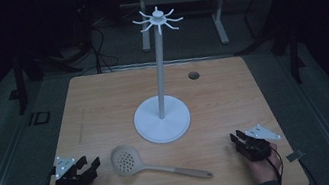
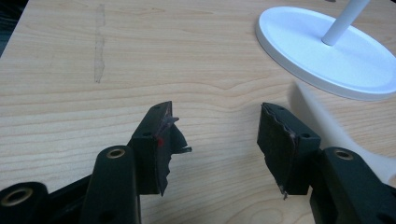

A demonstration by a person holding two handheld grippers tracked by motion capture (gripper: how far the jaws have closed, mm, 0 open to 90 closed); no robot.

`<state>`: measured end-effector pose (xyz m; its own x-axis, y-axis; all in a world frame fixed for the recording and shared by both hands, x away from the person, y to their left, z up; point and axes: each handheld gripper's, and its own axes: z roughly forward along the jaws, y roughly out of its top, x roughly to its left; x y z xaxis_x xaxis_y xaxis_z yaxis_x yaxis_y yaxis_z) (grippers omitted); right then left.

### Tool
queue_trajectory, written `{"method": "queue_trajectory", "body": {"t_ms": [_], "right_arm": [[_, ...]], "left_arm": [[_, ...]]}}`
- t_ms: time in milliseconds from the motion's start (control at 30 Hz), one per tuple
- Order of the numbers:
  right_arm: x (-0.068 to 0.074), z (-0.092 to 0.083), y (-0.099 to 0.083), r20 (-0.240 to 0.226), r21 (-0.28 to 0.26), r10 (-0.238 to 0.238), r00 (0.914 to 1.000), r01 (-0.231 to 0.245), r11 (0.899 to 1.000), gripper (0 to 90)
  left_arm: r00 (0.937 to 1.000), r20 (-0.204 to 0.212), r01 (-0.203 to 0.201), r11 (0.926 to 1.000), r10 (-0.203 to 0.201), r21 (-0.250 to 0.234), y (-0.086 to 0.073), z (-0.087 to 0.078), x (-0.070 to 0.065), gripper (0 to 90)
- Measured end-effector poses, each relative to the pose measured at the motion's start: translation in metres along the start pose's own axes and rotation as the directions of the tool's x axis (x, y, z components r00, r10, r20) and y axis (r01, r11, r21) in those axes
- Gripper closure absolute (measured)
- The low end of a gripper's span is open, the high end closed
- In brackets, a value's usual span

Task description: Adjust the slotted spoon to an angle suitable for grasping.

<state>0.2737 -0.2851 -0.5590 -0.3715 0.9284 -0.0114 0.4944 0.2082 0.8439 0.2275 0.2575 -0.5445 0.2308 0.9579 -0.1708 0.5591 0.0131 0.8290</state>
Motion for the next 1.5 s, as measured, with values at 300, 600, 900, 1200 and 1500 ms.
{"method": "queue_trajectory", "body": {"t_ms": [300, 600, 900, 1200, 1500], "right_arm": [[0.000, -0.001, -0.001, -0.025, 0.007, 0.019, 0.9995, -0.019, 1.000, 78.2], [0.015, -0.008, 0.001, -0.166, 0.008, -0.004, 0.9861, 0.006, 1.000, 90.0], [0.046, -0.025, -0.003, -0.321, 0.015, -0.086, 0.9431, 0.096, 0.995, 90.0], [0.075, -0.038, -0.014, -0.412, 0.027, -0.140, 0.9003, 0.165, 0.986, 90.0], [0.096, -0.042, -0.025, -0.469, 0.058, -0.184, 0.8640, 0.238, 0.970, 90.0]], "left_arm": [[0.9990, 0.032, -0.031, 0.9994, 0.031, 0.014, 0.002, 0.001, -0.006, 49.4], [0.9987, 0.041, -0.031, 0.9993, 0.030, 0.023, 0.002, 0.001, -0.005, 50.7], [0.9986, 0.042, -0.034, 0.9989, 0.033, 0.031, 0.001, 0.002, -0.006, 51.0], [0.9989, 0.036, -0.032, 0.9989, 0.030, 0.036, 0.001, 0.002, -0.006, 51.1], [0.9992, 0.034, -0.024, 0.9993, 0.023, 0.031, 0.002, 0.001, -0.005, 51.1]]}}
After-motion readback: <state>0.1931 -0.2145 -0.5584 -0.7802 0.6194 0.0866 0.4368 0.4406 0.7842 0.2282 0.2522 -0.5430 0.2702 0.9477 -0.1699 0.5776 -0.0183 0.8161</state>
